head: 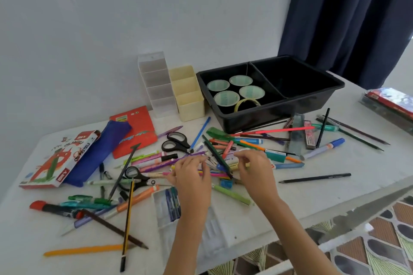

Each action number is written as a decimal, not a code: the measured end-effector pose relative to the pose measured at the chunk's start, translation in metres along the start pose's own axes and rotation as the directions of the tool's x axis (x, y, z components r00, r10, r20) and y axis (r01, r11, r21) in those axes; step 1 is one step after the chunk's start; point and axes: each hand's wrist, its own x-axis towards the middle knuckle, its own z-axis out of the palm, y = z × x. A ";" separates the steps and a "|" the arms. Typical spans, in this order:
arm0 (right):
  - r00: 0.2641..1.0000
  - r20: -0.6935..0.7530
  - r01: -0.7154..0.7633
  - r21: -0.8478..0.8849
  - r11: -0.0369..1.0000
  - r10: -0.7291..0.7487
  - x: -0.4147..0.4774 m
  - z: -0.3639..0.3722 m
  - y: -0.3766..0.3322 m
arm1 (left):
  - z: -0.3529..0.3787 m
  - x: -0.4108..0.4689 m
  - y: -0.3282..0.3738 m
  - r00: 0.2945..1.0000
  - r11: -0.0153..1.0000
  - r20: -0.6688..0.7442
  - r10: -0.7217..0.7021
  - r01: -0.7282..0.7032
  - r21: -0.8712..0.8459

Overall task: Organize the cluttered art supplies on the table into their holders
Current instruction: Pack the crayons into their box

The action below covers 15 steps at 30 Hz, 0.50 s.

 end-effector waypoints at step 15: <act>0.958 0.285 0.063 -0.163 0.985 -0.014 0.087 0.020 0.029 | 0.062 0.073 0.040 0.946 0.835 0.314 0.086 -0.240 0.495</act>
